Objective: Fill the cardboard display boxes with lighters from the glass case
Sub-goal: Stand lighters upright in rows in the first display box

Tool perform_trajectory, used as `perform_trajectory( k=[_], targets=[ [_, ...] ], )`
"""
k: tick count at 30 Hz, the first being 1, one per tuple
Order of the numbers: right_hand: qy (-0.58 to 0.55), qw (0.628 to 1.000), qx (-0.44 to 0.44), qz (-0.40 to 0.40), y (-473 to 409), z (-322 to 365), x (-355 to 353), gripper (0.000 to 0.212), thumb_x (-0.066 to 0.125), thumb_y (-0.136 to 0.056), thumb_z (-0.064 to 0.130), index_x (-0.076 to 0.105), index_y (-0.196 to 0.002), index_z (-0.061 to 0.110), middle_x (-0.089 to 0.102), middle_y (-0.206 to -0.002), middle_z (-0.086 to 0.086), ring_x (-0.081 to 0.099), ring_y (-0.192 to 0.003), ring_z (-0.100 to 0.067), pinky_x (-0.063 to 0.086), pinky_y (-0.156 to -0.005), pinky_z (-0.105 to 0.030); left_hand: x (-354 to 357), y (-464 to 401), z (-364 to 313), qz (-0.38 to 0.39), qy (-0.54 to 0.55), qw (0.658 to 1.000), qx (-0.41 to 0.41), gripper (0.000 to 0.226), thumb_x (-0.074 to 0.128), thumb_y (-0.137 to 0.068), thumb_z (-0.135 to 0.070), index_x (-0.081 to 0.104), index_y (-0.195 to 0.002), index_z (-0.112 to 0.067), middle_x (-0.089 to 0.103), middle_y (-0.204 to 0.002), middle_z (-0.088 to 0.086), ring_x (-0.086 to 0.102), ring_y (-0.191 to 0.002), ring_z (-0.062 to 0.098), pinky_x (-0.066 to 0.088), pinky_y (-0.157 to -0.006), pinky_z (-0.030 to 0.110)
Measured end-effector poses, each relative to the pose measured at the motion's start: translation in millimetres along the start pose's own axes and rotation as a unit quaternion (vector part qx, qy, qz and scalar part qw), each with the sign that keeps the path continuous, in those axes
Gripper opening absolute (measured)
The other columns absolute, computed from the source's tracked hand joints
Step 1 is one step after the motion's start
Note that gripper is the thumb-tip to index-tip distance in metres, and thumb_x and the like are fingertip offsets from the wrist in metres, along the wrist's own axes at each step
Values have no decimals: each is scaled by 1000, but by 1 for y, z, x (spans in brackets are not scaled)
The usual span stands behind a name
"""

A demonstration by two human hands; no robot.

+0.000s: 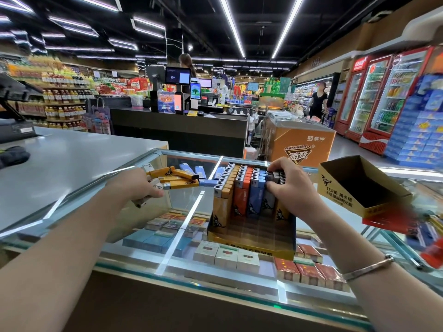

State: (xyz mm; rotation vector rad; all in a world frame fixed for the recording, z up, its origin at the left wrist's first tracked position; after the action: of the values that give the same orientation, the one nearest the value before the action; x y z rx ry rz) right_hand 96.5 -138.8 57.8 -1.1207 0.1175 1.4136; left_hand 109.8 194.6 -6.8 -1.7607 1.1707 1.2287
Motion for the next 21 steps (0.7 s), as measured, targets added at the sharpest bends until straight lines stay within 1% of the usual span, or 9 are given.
perform_trajectory(
  k=[4, 7, 9, 11, 14, 16, 17, 19, 21],
  targets=[
    [2, 1000, -3, 0, 0, 0, 0, 21, 62, -82, 8, 49, -96, 18, 53, -99, 1, 46, -101, -18, 33, -79, -26, 0, 4, -5, -7, 48, 999, 0, 31, 75, -73, -38, 56, -75, -14, 60, -75, 7, 56, -65, 16, 37, -48, 24],
    [7, 1000, -4, 0, 1, 1, -1, 21, 61, -83, 9, 49, -96, 19, 52, -98, 2, 44, -101, -17, 30, -78, -25, -6, 12, -17, -22, 167, 985, 18, 28, 76, -73, -33, 54, -77, -16, 59, -78, 9, 57, -66, 20, 42, -50, 26],
    [6, 1000, -2, 4, 1, 0, -1, 20, 61, -83, 10, 49, -97, 19, 52, -98, 2, 44, -101, -17, 30, -78, -26, -16, 22, -37, -37, 284, 956, 61, 25, 76, -74, -31, 53, -80, -21, 59, -81, 7, 58, -70, 20, 45, -53, 26],
    [4, 1000, 0, 6, 1, 0, -1, 18, 60, -85, 12, 49, -97, 19, 51, -98, 2, 44, -102, -17, 31, -78, -26, -30, 36, -63, -54, 376, 918, 114, 20, 72, -78, -29, 56, -89, -24, 59, -85, 4, 59, -71, 15, 44, -49, 20],
    [-7, 1000, 3, 2, 1, 2, -3, 14, 58, -87, 16, 51, -99, 20, 51, -98, 4, 45, -100, -15, 33, -76, -27, -48, 57, -105, -30, 531, 828, 180, 30, 68, -80, -22, 59, -109, -20, 59, -92, 6, 61, -58, 6, 41, -39, 13],
    [-30, 999, 2, -11, 2, 5, -8, 12, 57, -89, 19, 53, -100, 20, 53, -98, 5, 48, -99, -14, 36, -76, -27, -54, 65, -131, 2, 612, 764, 204, 34, 69, -72, -22, 60, -105, -18, 62, -93, 7, 64, -63, 6, 47, -43, 16],
    [-42, 999, -4, -25, 2, 8, -12, 10, 57, -89, 20, 54, -99, 21, 55, -98, 5, 49, -99, -14, 37, -76, -26, -56, 68, -143, 13, 634, 744, 212, 35, 69, -68, -24, 60, -101, -17, 64, -92, 7, 66, -69, 9, 50, -48, 19],
    [-58, 997, -24, -54, 4, 16, -21, 5, 56, -90, 24, 56, -95, 24, 58, -98, 5, 51, -98, -12, 38, -75, -24, -55, 71, -164, 26, 646, 729, 222, 39, 70, -65, -28, 57, -99, -14, 64, -89, 6, 67, -72, 12, 54, -55, 27],
    [-79, 993, -44, -70, 7, 25, -27, 3, 57, -90, 27, 56, -93, 29, 61, -98, 7, 54, -96, -7, 41, -78, -21, -51, 72, -180, 19, 637, 736, 228, 45, 71, -62, -32, 55, -99, -12, 64, -87, 6, 66, -73, 15, 57, -63, 31]
  ],
)
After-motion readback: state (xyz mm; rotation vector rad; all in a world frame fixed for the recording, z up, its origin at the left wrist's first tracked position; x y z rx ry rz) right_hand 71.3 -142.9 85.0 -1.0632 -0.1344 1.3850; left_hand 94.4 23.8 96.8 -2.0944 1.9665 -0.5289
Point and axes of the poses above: each hand's wrist, its own y-axis away from the middle knuckle, its own x-axis out of the palm, z = x × y, the point moved 10 cm from there along -y, towards the middle knuckle
